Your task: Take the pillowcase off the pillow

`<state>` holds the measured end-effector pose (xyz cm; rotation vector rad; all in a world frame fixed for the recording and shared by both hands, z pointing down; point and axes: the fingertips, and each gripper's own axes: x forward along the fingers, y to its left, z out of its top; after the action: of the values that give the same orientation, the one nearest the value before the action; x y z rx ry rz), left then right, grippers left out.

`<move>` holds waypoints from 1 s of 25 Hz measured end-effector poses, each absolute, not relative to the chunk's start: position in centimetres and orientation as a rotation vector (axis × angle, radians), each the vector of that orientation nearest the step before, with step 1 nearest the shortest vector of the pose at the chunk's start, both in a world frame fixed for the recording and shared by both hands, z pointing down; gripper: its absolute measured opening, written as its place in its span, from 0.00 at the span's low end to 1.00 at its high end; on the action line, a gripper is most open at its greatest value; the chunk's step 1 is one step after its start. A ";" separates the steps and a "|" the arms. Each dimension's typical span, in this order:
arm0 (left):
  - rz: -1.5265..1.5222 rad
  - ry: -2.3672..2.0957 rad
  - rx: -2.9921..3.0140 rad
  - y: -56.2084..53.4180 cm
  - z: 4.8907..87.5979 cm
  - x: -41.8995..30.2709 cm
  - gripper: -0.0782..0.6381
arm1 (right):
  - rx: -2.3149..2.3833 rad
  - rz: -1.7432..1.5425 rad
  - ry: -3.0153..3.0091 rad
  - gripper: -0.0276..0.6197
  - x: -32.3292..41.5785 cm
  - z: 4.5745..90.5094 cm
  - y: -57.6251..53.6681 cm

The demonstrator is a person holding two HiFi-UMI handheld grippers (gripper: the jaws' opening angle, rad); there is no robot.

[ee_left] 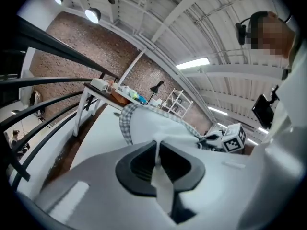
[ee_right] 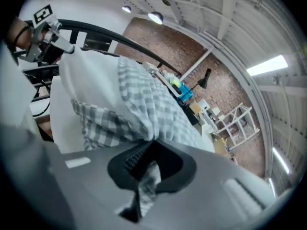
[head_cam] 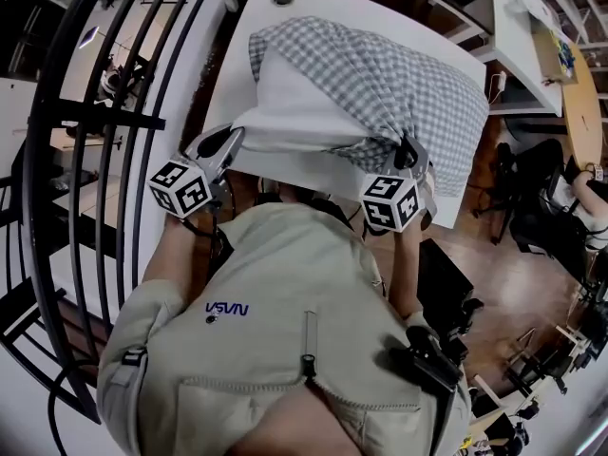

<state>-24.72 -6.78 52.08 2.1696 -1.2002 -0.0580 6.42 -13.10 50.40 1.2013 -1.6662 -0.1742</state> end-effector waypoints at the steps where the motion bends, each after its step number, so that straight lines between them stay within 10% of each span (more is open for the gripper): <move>1: -0.009 -1.199 2.144 -6.4 53.9 -24.1 0.14 | 1.185 -0.152 -1.655 0.06 7.0 51.6 -12.8; 25: 0.131 -1.552 2.160 -12.6 51.5 -24.8 0.43 | 0.837 0.156 -2.475 0.25 -3.3 42.6 -16.7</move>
<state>-24.84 -12.62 51.46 2.1598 -1.5518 0.1312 -3.28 -16.71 42.58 0.8366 -2.4747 0.1557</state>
